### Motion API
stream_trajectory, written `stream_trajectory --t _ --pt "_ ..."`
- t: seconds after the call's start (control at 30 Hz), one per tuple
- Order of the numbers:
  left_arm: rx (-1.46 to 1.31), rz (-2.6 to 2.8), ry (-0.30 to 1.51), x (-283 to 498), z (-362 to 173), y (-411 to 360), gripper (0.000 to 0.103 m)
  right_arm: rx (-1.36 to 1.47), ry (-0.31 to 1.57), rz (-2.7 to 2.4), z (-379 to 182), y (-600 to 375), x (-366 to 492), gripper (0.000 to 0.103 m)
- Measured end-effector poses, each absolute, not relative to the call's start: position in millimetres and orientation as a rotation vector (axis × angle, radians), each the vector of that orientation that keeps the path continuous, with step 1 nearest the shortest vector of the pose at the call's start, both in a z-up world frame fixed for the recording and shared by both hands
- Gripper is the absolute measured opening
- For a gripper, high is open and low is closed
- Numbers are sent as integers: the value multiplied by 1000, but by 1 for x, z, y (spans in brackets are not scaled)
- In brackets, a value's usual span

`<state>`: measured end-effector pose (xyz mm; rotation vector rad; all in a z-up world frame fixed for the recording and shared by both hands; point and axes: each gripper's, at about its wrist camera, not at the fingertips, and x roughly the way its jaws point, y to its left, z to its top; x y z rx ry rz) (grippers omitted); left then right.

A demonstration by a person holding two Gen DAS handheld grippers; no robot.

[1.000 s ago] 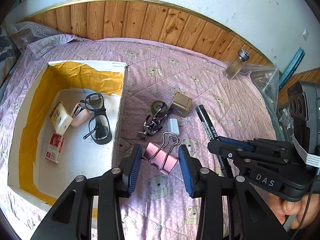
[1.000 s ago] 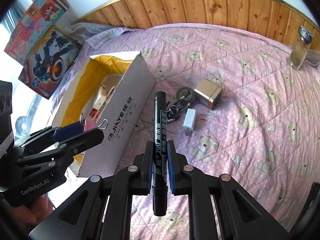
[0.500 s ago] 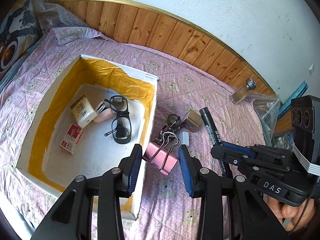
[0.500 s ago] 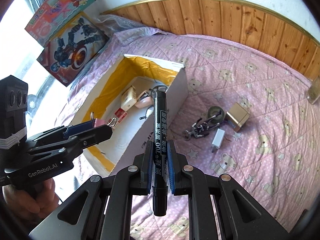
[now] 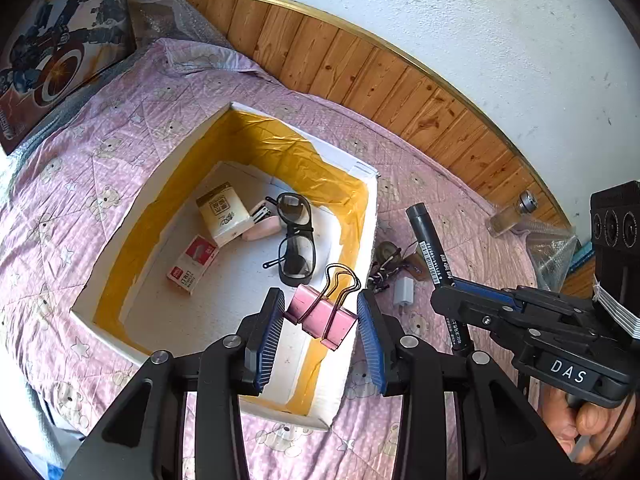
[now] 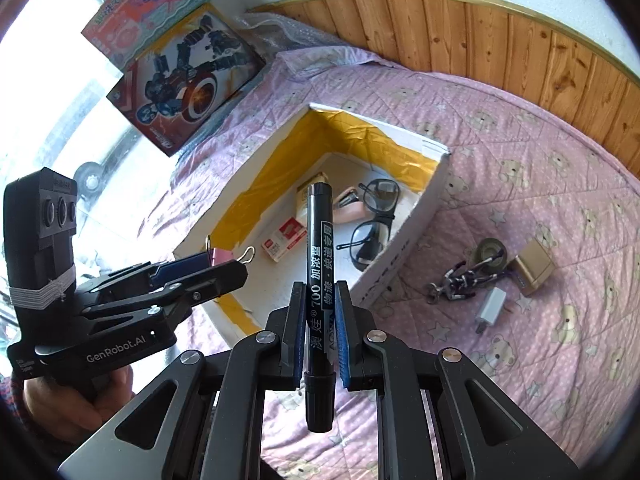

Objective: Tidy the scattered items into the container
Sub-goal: 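Carry the binder clip with the left tool while the right tool carries the marker over the box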

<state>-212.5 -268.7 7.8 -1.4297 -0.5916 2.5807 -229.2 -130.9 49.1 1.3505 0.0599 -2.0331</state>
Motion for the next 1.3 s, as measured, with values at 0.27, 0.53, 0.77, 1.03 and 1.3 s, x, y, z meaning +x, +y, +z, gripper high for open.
stream_trajectory --t 0.27,0.53,0.77,1.03,1.3 --pt "-1455 2606 -656 -208 3 -293 39 1353 66 -1966 44 -160 -231 14" --pt "-1520 2590 -735 -209 -13 -315 39 1399 50 -1914 28 -182 -237 14" --pt "-1583 2574 -755 -215 -30 -326 39 1461 49 -1881 6 -194 -242 14" --pt "-1662 2568 -665 -226 -50 -325 39 1512 139 -1877 -21 -211 -241 14" --pt "-1727 2521 -658 -232 -73 -327 39 1550 191 -1866 -41 -218 -240 14"
